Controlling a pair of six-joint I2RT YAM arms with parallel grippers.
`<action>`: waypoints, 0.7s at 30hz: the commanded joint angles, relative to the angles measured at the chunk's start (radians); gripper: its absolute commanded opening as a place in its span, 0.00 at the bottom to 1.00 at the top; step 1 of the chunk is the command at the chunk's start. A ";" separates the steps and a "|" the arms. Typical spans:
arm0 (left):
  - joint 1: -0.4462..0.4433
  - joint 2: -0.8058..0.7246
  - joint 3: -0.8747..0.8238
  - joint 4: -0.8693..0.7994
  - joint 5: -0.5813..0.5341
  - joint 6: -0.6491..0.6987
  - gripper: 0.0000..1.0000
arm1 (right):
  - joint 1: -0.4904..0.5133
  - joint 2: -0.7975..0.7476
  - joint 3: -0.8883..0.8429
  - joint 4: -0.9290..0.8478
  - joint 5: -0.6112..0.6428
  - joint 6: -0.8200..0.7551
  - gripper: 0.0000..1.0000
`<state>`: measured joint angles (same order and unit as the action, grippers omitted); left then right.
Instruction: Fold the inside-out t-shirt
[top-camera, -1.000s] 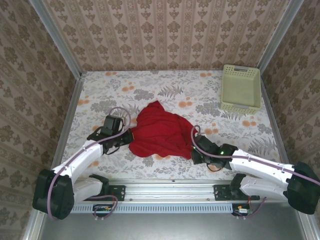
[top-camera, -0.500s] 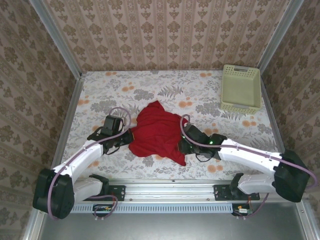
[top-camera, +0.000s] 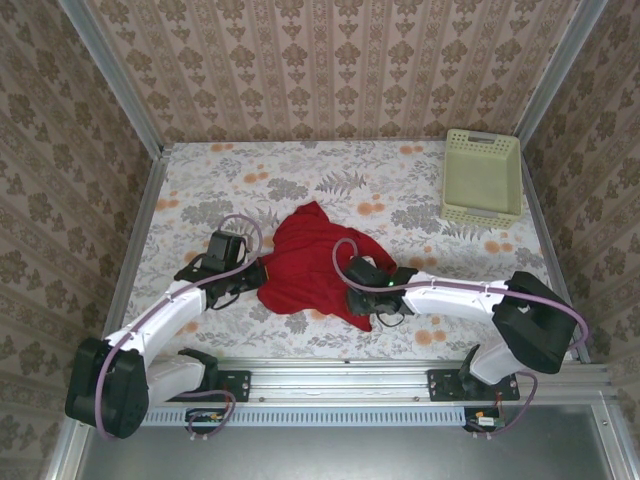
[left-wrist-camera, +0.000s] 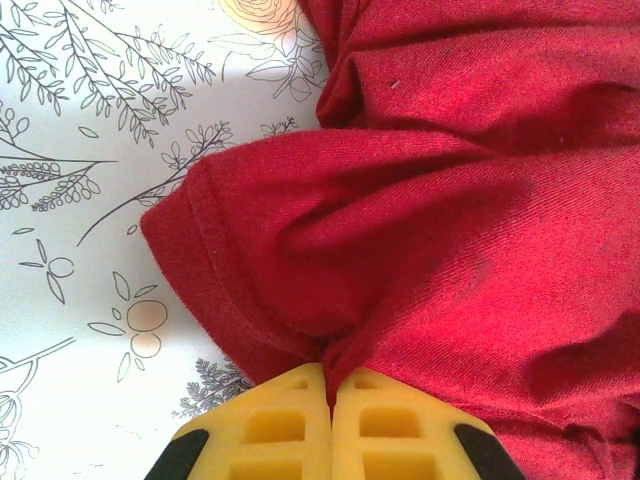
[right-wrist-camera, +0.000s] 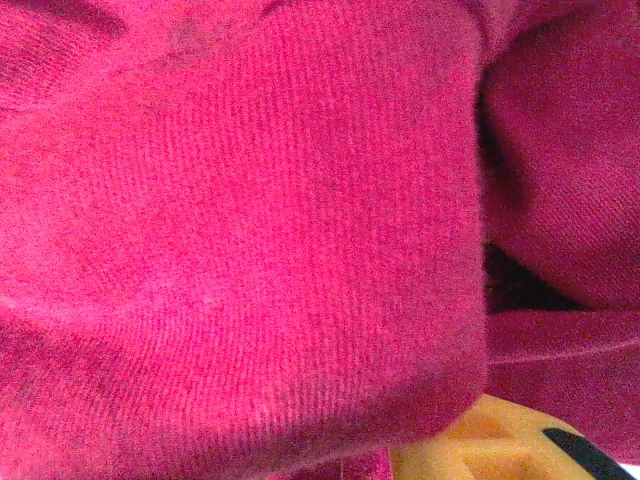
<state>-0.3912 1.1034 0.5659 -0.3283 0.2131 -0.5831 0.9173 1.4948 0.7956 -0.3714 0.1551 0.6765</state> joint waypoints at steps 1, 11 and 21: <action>0.000 -0.019 -0.011 -0.007 -0.001 0.002 0.00 | 0.012 0.002 0.030 -0.053 0.055 -0.023 0.38; -0.001 -0.017 -0.001 -0.018 -0.017 0.004 0.00 | 0.050 -0.061 0.005 -0.108 -0.018 0.011 0.19; 0.011 -0.036 0.069 -0.076 -0.047 0.031 0.00 | 0.052 -0.296 0.065 -0.244 0.066 0.000 0.00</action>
<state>-0.3908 1.1019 0.5781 -0.3569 0.1986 -0.5800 0.9668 1.2945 0.8062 -0.5220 0.1577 0.6846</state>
